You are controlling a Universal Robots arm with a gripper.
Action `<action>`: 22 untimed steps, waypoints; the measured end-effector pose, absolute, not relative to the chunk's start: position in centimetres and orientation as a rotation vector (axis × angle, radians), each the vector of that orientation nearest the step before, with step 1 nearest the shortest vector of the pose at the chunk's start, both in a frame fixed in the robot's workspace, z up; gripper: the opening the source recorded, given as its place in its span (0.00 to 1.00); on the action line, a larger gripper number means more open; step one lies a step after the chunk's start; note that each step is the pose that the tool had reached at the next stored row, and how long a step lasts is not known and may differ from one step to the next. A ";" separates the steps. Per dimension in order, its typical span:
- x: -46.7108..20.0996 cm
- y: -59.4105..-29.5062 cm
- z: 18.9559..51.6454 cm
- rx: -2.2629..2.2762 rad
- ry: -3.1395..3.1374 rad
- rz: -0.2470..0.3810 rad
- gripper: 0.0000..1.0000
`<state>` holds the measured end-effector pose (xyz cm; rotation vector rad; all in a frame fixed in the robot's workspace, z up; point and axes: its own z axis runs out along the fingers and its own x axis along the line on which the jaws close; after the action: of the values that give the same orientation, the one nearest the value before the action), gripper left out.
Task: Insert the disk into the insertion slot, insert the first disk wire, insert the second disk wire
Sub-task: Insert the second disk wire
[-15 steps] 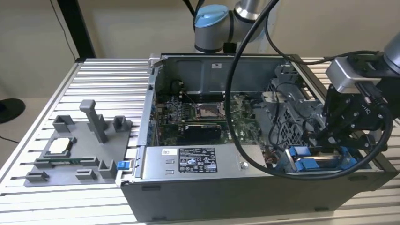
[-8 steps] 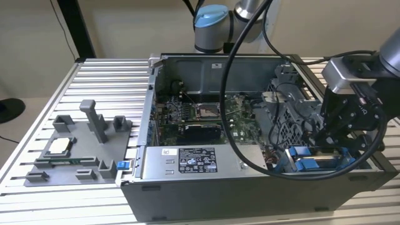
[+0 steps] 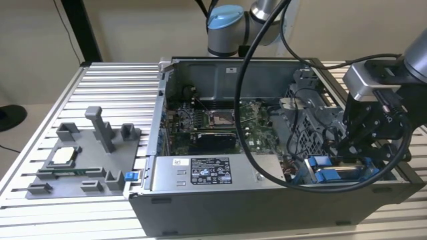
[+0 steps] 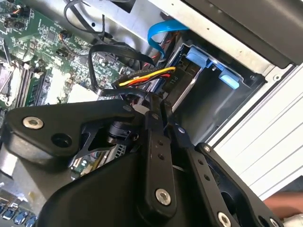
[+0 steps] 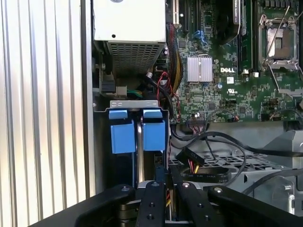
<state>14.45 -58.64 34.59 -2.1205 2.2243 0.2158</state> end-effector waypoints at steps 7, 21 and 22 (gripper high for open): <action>14.6 -58.6 34.5 -2.121 2.224 0.215 0.00; 14.8 -58.8 34.4 -2.129 2.217 0.216 0.00; 14.8 -58.8 34.4 -2.129 2.216 0.216 0.00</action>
<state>14.78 -58.82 34.40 -2.1291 2.2163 0.2156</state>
